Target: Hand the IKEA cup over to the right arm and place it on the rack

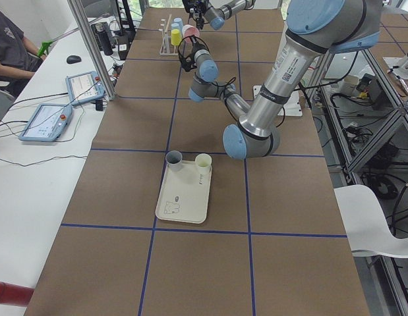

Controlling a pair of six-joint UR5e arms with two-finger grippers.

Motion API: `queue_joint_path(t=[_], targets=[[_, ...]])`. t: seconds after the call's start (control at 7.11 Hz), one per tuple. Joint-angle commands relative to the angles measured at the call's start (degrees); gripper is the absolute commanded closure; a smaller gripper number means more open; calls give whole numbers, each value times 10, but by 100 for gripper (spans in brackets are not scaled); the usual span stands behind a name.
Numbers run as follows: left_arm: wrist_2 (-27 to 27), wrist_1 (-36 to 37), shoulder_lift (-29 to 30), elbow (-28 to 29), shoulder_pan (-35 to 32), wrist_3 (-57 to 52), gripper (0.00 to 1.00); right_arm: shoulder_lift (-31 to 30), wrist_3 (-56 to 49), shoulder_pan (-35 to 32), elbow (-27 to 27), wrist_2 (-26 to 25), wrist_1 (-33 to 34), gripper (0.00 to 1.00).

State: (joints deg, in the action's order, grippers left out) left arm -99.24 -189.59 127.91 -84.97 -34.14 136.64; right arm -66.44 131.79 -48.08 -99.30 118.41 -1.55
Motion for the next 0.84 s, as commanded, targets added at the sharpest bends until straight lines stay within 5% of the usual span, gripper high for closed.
queue_joint_path(t=[0.0,0.7], targets=[[6,-31,1,0,10,34,100,1,19,11,3,-13,-19,2],[9,-69,4,-1,42,35,100,2,35,32,8,-20,-57,2]])
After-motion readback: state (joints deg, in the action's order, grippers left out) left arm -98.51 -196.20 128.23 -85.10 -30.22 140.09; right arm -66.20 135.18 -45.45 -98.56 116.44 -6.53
